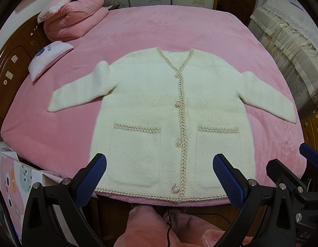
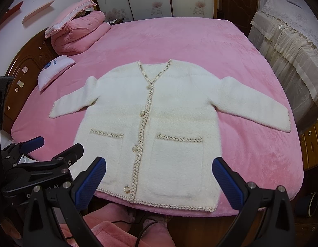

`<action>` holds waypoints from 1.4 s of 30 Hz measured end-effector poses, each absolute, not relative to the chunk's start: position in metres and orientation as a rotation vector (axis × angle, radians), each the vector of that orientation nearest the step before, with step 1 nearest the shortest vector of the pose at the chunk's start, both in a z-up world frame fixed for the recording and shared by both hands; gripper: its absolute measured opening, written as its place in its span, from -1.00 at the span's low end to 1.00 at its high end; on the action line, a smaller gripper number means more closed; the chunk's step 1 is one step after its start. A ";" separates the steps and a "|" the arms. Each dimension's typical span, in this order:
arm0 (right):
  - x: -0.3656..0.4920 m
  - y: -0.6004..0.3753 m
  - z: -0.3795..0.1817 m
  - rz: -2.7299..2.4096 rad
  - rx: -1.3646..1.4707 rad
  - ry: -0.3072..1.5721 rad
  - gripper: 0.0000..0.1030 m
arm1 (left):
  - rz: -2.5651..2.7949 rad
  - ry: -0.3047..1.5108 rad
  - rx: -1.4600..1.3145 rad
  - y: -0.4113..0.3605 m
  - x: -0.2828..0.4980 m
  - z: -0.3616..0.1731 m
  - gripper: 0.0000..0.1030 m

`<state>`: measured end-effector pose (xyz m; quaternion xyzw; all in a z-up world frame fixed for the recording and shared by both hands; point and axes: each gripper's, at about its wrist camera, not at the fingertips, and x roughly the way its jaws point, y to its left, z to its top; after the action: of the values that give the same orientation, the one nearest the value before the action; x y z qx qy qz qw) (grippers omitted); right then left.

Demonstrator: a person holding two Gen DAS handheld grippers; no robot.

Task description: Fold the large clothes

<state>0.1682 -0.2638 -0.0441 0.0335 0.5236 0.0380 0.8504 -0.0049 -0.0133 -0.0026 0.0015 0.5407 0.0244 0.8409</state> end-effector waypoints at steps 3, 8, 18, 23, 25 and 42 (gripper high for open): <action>0.168 -0.264 -0.045 0.078 0.072 1.105 1.00 | 0.050 1.146 0.002 -0.014 -0.005 -0.003 0.99; 0.166 -0.264 -0.047 0.077 0.065 1.111 1.00 | 0.053 1.143 0.002 -0.013 -0.006 -0.003 0.99; 0.170 -0.255 -0.050 0.087 0.061 1.128 1.00 | 0.062 1.168 -0.006 -0.007 -0.007 -0.008 0.99; 0.174 -0.243 -0.053 0.105 0.035 1.140 1.00 | 0.082 1.202 -0.031 0.007 -0.008 -0.015 0.99; 0.178 -0.234 -0.053 0.111 0.007 1.139 1.00 | 0.091 1.216 -0.049 0.016 -0.010 -0.018 0.99; 0.260 -0.091 -0.092 0.200 -0.056 1.253 0.99 | 0.328 1.317 -0.536 0.234 0.021 -0.082 0.99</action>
<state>0.2602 -0.0910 -0.0918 -0.0262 0.5853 0.0935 0.8050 0.0206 0.2340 -0.0816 -0.2448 0.6017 0.1499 0.7453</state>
